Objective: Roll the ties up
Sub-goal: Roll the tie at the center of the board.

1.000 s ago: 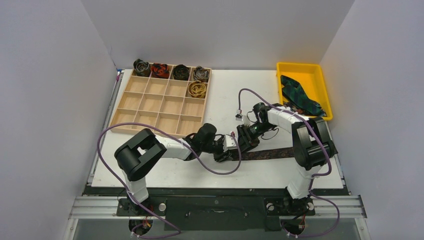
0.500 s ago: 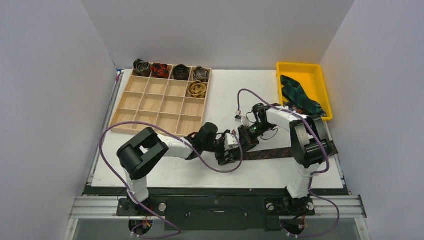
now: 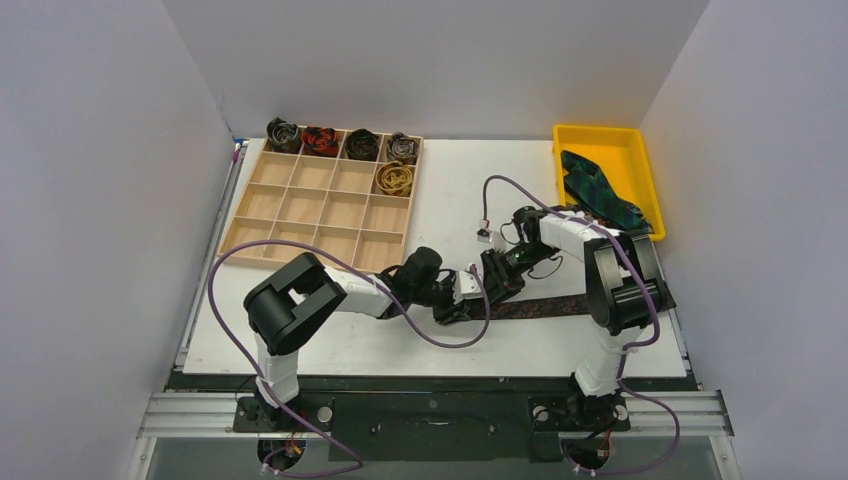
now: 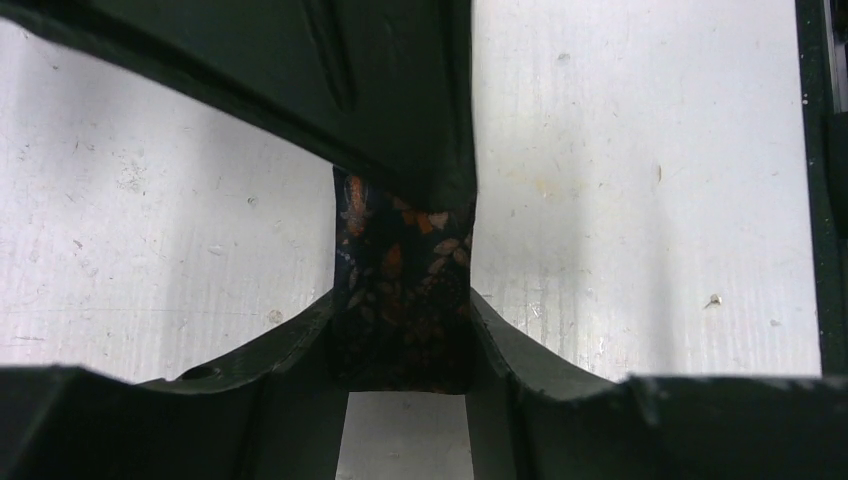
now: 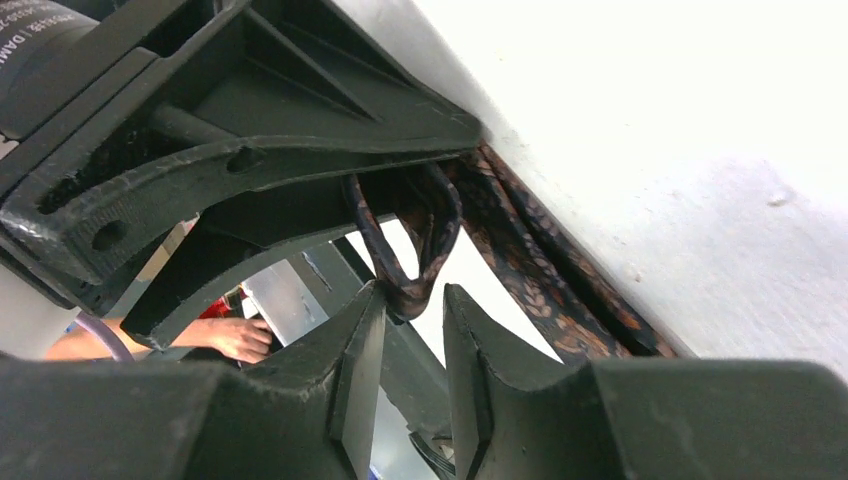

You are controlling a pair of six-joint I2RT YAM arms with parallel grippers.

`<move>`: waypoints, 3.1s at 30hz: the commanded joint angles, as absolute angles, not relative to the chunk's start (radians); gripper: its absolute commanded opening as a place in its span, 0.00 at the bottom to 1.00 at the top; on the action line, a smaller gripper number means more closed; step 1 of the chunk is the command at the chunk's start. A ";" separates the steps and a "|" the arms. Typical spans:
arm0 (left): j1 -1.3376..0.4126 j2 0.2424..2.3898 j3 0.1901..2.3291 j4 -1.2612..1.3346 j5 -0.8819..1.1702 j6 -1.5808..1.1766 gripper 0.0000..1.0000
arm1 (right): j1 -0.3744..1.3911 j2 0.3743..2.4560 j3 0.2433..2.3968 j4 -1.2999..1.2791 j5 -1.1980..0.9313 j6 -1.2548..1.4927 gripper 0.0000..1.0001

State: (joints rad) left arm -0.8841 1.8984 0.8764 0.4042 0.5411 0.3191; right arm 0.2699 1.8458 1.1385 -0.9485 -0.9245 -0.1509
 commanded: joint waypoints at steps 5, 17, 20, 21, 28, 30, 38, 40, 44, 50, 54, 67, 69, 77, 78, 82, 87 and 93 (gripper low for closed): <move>-0.886 1.896 0.894 0.302 0.504 0.375 0.33 | 0.264 1.847 1.168 -0.891 -0.935 -0.100 0.24; -0.879 1.886 0.897 0.235 0.496 0.386 0.35 | 0.255 1.836 1.159 -0.916 -0.799 -0.145 0.00; -0.871 1.876 0.882 0.230 0.496 0.383 0.37 | 0.256 1.852 1.155 -0.918 -0.734 -0.156 0.00; -0.870 1.874 0.878 0.226 0.497 0.384 0.38 | 0.259 1.864 1.156 -0.914 -0.726 -0.155 0.00; -0.858 1.860 0.866 0.213 0.501 0.379 0.38 | 0.332 1.924 1.164 -0.845 -0.620 -0.143 0.00; -0.843 1.845 0.855 0.209 0.506 0.377 0.39 | 0.335 1.942 1.164 -0.823 -0.598 -0.131 0.00; -0.785 1.727 0.764 0.289 0.572 0.380 0.65 | 0.378 1.974 1.180 -0.748 -0.574 -0.073 0.00; -0.796 1.715 0.761 0.318 0.572 0.373 0.69 | 0.385 1.973 1.179 -0.737 -0.575 -0.060 0.00; -0.830 1.729 0.782 0.412 0.552 0.300 0.72 | 0.386 1.974 1.165 -0.730 -0.579 -0.059 0.00; -0.868 1.809 0.845 0.505 0.523 0.252 0.66 | 0.387 1.972 1.165 -0.732 -0.577 -0.065 0.00; -0.873 1.870 0.867 0.484 0.523 0.292 0.55 | 0.381 1.958 1.176 -0.753 -0.584 -0.074 0.00; -0.817 1.832 0.777 0.339 0.533 0.349 0.54 | 0.382 1.959 1.179 -0.797 -0.553 -0.101 0.00; -0.800 1.796 0.740 0.377 0.559 0.336 0.63 | 0.382 1.972 1.177 -0.796 -0.535 -0.110 0.00; -0.809 1.789 0.731 0.416 0.575 0.370 0.57 | 0.389 1.995 1.185 -0.788 -0.490 -0.106 0.00; -0.810 1.791 0.745 0.422 0.582 0.365 0.56 | 0.390 1.997 1.184 -0.787 -0.481 -0.104 0.00; -0.821 1.788 0.782 0.433 0.608 0.335 0.41 | 0.393 2.002 1.180 -0.775 -0.460 -0.088 0.00; -0.839 1.758 0.822 0.453 0.645 0.281 0.35 | 0.397 2.006 1.176 -0.767 -0.454 -0.082 0.00; -0.864 1.808 0.873 0.495 0.639 0.239 0.34 | 0.402 2.003 1.172 -0.756 -0.484 -0.073 0.00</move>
